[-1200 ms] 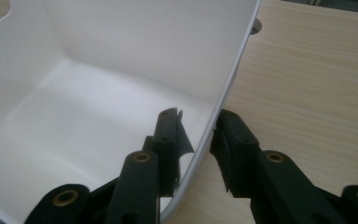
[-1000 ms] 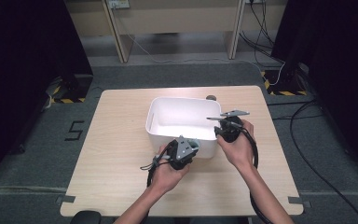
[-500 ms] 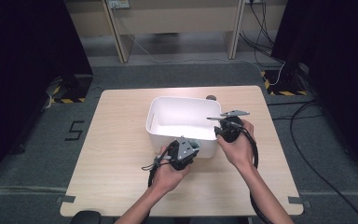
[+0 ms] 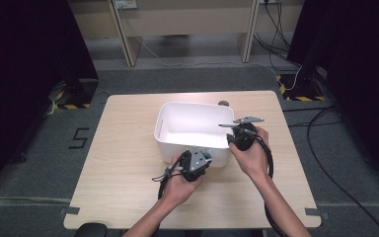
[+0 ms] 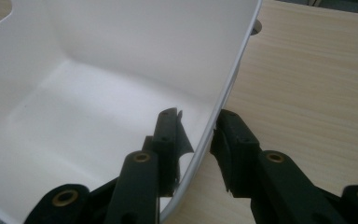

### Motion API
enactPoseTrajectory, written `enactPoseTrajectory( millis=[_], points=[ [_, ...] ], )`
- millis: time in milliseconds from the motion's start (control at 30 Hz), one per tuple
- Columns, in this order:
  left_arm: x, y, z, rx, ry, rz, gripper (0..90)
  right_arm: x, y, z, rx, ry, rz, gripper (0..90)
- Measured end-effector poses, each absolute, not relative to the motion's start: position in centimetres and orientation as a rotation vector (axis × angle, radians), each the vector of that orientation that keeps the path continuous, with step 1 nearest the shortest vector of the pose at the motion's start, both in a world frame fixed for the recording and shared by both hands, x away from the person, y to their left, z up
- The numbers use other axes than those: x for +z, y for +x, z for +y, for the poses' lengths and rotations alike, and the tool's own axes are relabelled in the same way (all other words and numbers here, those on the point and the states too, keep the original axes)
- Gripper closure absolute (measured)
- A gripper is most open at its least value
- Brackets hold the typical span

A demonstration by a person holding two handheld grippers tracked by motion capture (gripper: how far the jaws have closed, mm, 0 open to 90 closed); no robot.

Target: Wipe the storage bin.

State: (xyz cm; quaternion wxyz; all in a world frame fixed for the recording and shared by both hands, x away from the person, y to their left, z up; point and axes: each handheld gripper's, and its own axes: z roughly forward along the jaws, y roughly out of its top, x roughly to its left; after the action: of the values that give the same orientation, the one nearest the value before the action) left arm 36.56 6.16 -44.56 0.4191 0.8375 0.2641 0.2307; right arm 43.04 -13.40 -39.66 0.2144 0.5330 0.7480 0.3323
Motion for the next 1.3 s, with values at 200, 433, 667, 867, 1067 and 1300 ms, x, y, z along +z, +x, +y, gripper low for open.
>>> enactPoseTrajectory(
  millis=[200,433,667,867,1067,1300],
  points=[
    [-44.8,36.5,6.1,0.58,2.105,0.658,81.9,-39.6,43.0,-13.4,0.921,1.481,2.077,70.8],
    [-44.9,36.6,6.0,0.579,2.111,0.657,81.9,-39.6,43.0,-13.4,0.919,1.478,2.077,70.6],
    [-45.2,36.5,6.0,0.579,2.115,0.66,81.9,-39.6,43.0,-13.3,0.919,1.478,2.076,70.5],
    [-45.2,36.6,5.9,0.573,2.12,0.66,81.9,-39.6,43.0,-13.3,0.918,1.477,2.075,70.5],
    [-45.5,36.6,5.9,0.57,2.12,0.664,81.9,-39.6,43.0,-13.3,0.919,1.479,2.076,70.5],
    [-46.1,36.6,5.7,0.565,2.135,0.667,81.9,-39.6,42.9,-13.2,0.922,1.472,2.081,70.6]
  ],
)
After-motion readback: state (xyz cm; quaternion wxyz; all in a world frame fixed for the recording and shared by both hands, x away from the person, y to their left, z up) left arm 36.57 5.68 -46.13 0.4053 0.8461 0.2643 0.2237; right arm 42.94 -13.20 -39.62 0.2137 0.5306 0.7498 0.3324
